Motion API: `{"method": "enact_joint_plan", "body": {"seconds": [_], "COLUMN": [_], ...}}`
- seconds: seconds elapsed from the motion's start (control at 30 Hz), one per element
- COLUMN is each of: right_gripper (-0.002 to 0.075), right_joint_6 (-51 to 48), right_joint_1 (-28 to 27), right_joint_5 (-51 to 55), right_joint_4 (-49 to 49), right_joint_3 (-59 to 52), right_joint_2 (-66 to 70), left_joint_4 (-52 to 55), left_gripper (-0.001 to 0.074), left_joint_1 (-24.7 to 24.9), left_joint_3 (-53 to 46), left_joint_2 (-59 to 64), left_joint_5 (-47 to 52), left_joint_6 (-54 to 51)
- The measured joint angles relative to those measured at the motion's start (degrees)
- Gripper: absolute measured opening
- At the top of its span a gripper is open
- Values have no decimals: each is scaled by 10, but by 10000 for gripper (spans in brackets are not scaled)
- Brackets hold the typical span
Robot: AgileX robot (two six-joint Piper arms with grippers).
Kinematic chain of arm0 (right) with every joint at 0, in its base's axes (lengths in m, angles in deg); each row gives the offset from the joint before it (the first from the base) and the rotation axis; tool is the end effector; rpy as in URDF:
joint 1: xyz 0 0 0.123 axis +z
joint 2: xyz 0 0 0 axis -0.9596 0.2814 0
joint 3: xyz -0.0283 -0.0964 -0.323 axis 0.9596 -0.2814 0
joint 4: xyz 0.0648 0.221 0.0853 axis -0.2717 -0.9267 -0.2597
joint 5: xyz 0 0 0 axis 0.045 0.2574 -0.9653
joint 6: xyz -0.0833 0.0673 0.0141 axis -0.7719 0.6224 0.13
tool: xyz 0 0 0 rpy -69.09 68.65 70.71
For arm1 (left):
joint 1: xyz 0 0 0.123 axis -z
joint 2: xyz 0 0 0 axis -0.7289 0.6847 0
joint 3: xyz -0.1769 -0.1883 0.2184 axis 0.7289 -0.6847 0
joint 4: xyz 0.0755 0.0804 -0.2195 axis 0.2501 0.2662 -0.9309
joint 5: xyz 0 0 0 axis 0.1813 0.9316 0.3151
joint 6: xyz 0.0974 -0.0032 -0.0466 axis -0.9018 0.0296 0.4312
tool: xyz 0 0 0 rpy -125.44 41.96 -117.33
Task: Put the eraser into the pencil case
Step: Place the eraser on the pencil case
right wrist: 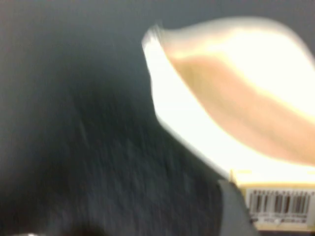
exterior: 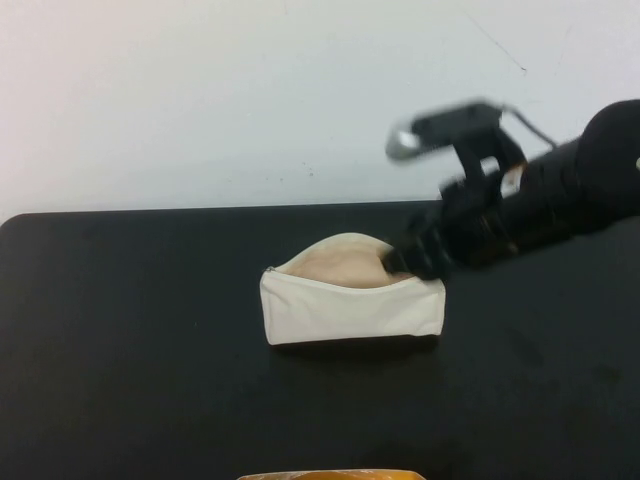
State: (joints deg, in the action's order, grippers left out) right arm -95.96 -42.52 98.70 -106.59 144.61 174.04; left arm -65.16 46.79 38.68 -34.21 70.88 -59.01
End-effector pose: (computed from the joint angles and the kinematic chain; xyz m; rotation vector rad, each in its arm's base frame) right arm 0.3190 0.2139 0.3399 -0.6686 2.3071 0.4811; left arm 0.0102 -0.0034 0.1717 -0.1188 1.8261 -0.1376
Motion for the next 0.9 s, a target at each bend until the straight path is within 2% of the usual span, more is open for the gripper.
{"method": "enact_joint_plan", "body": {"seconds": [0.13,0.33,0.5,0.63,0.7,0.77,0.83,0.9], "right_gripper": [304,305,449,469,418,301,150,63], "right_joint_6": [-86,-171,-182,-183,-183,-190,-201,-216], "right_joint_1": [0,0,0,-5,-8,-9,-10,-8], "right_joint_5": [-123,-178,-199,-200,-185,-169,-151,-148], "right_joint_4": [-89,-160,-197,-241,-249,-251,-251,-251], "right_joint_3": [0,6,12,12,12,12,12,4], "right_joint_2": [17,89,126,121,105,80,41,-7], "left_joint_4": [0,0,0,0,0,0,0,0], "left_gripper": [-1,-1,-1,-1,-1,-1,-1,-1], "left_joint_1": [0,0,0,0,0,0,0,0], "left_joint_3": [0,0,0,0,0,0,0,0], "left_joint_2": [0,0,0,0,0,0,0,0], "left_joint_5": [0,0,0,0,0,0,0,0], "left_joint_6": [0,0,0,0,0,0,0,0]}}
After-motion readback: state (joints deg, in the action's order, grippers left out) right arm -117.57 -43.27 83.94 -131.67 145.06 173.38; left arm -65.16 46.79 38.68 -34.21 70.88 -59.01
